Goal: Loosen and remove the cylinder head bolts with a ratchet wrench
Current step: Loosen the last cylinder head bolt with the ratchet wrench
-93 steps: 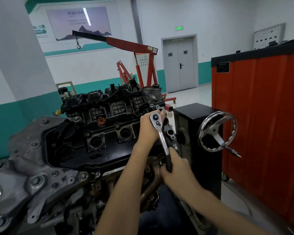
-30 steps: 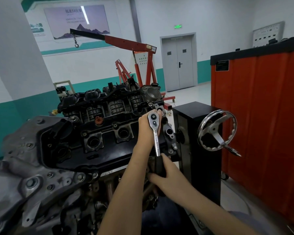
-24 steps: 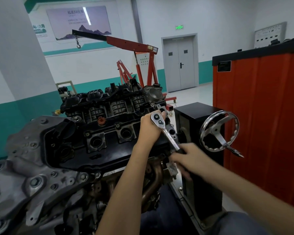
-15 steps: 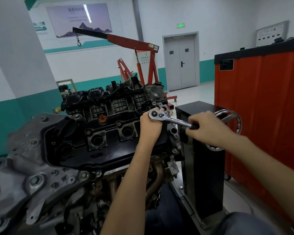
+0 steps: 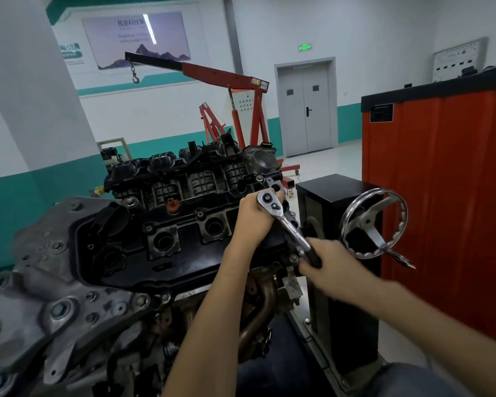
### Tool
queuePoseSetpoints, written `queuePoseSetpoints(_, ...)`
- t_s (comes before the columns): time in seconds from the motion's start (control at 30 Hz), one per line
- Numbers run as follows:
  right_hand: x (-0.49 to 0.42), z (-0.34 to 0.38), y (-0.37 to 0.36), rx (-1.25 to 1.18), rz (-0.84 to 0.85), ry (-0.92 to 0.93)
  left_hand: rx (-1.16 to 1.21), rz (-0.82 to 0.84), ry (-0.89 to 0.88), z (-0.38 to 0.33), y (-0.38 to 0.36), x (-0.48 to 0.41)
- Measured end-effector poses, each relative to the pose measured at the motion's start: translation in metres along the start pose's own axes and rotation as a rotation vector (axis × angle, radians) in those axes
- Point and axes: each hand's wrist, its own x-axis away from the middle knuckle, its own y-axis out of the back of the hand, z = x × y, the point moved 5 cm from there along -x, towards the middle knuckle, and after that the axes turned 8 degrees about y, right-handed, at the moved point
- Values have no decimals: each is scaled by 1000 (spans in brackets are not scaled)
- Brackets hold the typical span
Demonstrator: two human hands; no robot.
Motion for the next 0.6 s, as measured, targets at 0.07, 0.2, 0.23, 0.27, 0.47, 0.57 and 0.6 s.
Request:
queuePoseSetpoints(0.07,-18,-7,37,261,123,65,-31,16,-8,2,1,-3)
queuePoseSetpoints(0.2,-44,-5,74,583,139,154,2,5,-33,2,0,2)
queuePoseSetpoints(0.23,-40,-6,68,559,112,141,46,-11,-37,2,0,4)
queuePoseSetpoints(0.27,-31,-7,58,493,78,120,84,-28,-38,2,0,6)
queuePoseSetpoints(0.47,10,10,-28,-123,-163,-49,162,-146,16,1,-3,12)
queuePoseSetpoints(0.57,7,15,-43,-147,-198,-57,145,-151,18,-1,-1,14)
queuePoseSetpoints(0.6,5,13,-38,-108,-175,-53,130,-130,12,-2,1,14)
